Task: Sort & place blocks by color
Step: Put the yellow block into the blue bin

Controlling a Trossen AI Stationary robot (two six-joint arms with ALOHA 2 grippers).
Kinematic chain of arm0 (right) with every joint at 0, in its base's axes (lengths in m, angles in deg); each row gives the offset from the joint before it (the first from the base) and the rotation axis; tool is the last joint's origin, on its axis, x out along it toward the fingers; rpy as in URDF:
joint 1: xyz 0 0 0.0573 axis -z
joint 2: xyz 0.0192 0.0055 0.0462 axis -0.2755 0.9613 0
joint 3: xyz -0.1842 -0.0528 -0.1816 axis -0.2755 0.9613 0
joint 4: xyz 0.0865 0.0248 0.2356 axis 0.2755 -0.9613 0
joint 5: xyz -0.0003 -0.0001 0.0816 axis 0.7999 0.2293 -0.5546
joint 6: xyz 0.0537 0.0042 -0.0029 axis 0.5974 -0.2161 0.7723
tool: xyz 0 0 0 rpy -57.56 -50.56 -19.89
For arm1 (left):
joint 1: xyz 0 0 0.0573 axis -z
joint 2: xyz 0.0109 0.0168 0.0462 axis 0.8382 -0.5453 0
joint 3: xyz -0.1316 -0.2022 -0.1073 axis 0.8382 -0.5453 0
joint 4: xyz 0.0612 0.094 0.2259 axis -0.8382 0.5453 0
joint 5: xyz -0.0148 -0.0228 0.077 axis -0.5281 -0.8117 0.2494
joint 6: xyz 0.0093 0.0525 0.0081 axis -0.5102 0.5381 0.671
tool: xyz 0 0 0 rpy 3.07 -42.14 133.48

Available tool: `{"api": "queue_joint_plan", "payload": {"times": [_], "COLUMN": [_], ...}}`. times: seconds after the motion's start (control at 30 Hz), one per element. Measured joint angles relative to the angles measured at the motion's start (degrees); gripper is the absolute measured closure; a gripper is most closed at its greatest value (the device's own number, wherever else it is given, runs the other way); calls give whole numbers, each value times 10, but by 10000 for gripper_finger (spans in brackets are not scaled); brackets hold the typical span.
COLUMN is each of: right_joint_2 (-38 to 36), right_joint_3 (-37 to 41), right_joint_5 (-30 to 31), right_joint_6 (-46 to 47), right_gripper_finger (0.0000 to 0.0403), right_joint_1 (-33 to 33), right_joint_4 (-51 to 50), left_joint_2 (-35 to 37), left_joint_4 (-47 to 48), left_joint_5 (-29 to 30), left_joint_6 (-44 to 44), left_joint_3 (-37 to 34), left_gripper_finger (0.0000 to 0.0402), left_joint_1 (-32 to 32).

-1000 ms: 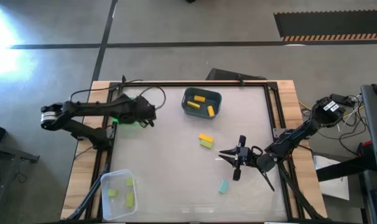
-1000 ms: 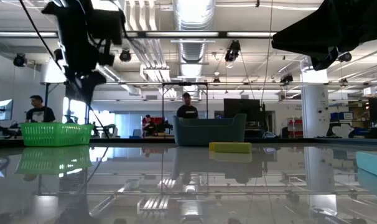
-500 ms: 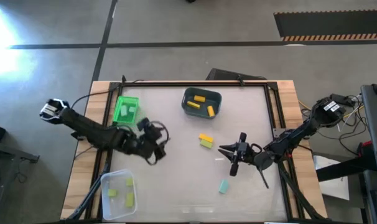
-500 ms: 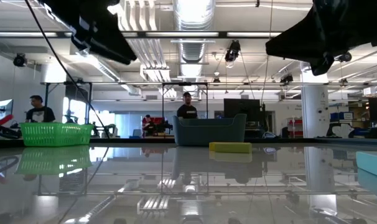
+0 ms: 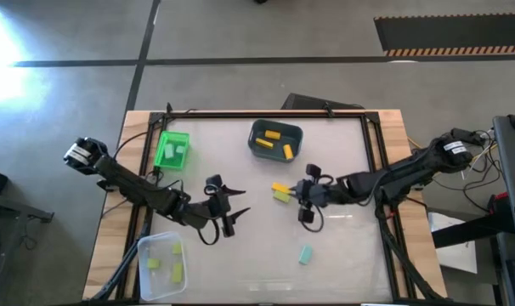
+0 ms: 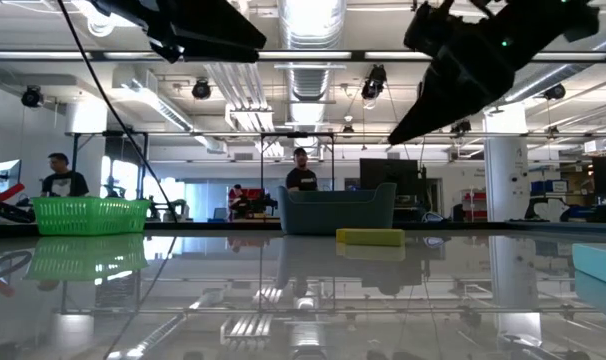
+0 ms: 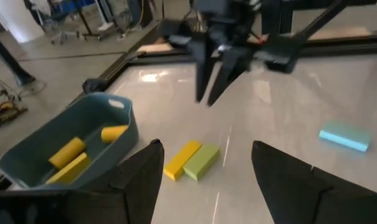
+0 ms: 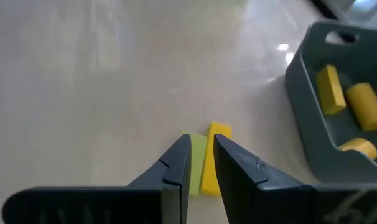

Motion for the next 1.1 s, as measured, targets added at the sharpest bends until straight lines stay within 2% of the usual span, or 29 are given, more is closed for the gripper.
{"api": "queue_joint_plan", "payload": {"times": [0.13, 0.3, 0.5, 0.6, 0.8, 0.97, 1.1], "right_joint_2": [0, 0, 12, 38, 107, 150, 175], "right_joint_3": [-2, 0, 6, 6, 6, 6, 6], "right_joint_5": [-40, -37, -20, 7, 6, 5, -22], "right_joint_6": [-12, 7, 11, -24, -64, -64, -58], "right_gripper_finger": [344, 344, 344, 344, 344, 344, 344], "right_joint_1": [24, 32, 34, 41, 62, 79, 81], "right_joint_4": [-13, -49, -43, 5, 93, 93, 91], "left_joint_2": [0, 1, 1, 2, 2, 2, 2], "left_joint_4": [-3, -3, -1, -3, -3, -3, -3], "left_joint_5": [0, -1, -1, -1, -1, -1, -1], "left_joint_6": [0, -21, -8, -4, -4, -4, -4], "left_joint_3": [0, 0, -4, -4, -6, -6, -6], "left_gripper_finger": [175, 175, 175, 175, 175, 175, 175], "left_joint_1": [0, 0, -3, -4, -4, -4, -4]}}
